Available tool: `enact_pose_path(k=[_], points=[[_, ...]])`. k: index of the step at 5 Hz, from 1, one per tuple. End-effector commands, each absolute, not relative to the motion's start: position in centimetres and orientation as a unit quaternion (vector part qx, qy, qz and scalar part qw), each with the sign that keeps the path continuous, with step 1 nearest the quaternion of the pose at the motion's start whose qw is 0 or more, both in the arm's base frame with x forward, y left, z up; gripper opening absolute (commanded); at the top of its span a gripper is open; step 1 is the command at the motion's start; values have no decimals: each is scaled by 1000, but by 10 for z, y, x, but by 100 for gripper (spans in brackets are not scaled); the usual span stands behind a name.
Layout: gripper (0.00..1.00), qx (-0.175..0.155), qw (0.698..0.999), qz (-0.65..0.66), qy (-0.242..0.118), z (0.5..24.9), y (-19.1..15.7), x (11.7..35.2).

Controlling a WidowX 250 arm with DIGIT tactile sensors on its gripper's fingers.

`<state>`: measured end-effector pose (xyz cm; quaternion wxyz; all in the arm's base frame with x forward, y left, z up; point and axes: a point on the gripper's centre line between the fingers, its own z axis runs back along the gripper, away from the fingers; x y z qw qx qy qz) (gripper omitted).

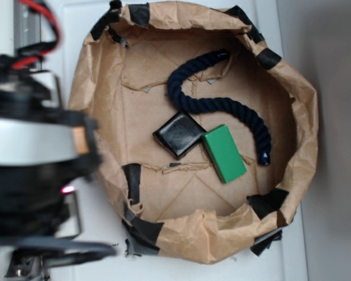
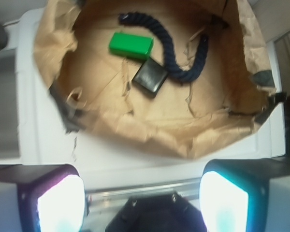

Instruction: Grab the black box.

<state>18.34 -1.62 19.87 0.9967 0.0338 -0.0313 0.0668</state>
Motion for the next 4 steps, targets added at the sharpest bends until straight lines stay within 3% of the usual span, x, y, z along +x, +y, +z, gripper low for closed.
enact_pose_path(k=[1, 2, 4], points=[[100, -25, 965, 257, -41, 142, 5, 215], [100, -17, 937, 342, -75, 128, 15, 215], [100, -23, 932, 355, -68, 123, 28, 221]])
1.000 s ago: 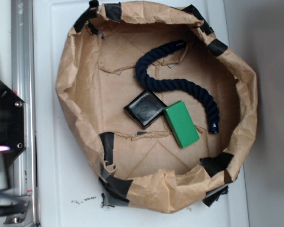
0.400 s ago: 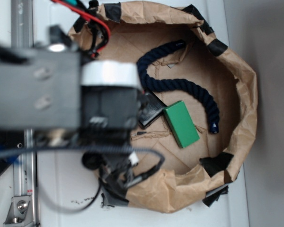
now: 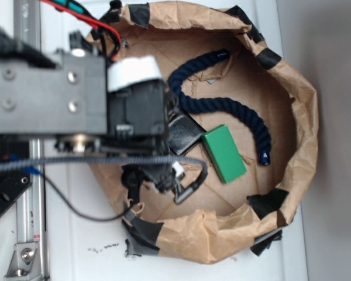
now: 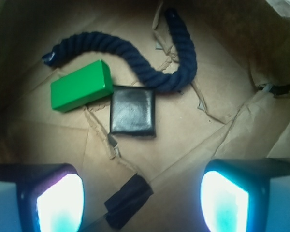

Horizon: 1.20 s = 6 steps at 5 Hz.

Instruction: Grab the black box.

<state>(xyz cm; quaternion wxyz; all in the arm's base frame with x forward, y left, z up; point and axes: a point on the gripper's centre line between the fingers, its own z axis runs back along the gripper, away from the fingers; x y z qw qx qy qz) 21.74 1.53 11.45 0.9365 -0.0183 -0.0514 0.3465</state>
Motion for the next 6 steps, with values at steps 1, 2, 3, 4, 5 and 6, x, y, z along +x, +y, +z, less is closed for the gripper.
enact_pose_path(k=[1, 2, 3, 4, 5, 6], points=[[100, -23, 932, 355, -68, 123, 28, 221], [100, -23, 932, 355, -68, 123, 28, 221], [100, -6, 930, 360, -66, 87, 36, 242], [100, -6, 937, 340, -75, 71, 28, 255], [100, 8, 938, 339, -71, 61, 33, 256], [100, 22, 939, 337, -69, 52, 39, 254]])
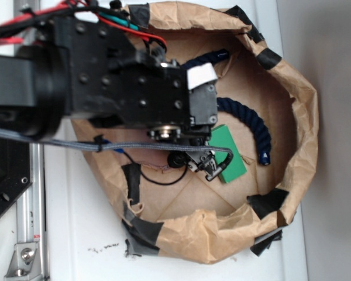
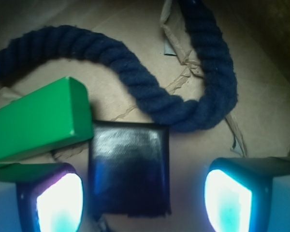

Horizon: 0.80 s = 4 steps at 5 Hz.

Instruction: Grab the black box.

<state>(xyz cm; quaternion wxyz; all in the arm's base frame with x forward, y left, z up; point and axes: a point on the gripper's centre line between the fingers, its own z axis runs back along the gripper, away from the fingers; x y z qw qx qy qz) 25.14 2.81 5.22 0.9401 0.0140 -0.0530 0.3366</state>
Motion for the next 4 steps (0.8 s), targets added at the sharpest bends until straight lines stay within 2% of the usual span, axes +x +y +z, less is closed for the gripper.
enact_pose_path(k=[1, 3, 4], points=[[100, 13, 948, 315, -34, 18, 28, 256], [100, -17, 950, 308, -35, -3, 10, 264], [0, -22, 949, 309, -55, 14, 14, 259]])
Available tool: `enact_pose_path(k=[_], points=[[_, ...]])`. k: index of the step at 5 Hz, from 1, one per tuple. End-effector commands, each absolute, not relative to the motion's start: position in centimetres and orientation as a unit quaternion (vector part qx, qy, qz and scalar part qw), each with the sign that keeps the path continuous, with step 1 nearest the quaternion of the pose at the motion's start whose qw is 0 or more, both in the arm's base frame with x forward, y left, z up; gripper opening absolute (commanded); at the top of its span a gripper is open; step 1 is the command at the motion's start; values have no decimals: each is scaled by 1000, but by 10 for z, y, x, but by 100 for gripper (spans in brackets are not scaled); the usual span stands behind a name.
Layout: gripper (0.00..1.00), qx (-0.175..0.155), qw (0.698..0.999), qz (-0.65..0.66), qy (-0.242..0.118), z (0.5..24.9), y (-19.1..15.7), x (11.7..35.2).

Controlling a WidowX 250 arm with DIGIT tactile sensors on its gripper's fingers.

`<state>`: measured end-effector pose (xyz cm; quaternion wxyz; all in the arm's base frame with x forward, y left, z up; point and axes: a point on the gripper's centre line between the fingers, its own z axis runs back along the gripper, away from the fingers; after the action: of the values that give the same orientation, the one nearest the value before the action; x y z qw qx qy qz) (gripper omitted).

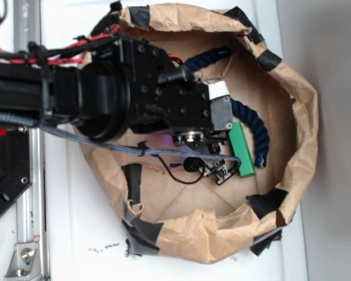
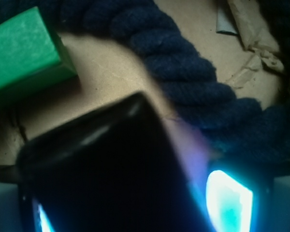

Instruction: Grab the black box.

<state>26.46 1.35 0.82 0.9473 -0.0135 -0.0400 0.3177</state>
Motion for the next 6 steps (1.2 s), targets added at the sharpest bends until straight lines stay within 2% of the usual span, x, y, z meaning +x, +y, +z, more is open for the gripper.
enact_pose_path(k=[1, 2, 3, 4, 5, 6], points=[[0, -47, 959, 259, -103, 50, 23, 255], [0, -41, 964, 183, -186, 96, 41, 248], [0, -21, 972, 153, -179, 132, 47, 235], [0, -20, 978, 152, -141, 129, 43, 235], [100, 1, 982, 149, -115, 118, 41, 243], [100, 15, 986, 141, -90, 96, 35, 256]])
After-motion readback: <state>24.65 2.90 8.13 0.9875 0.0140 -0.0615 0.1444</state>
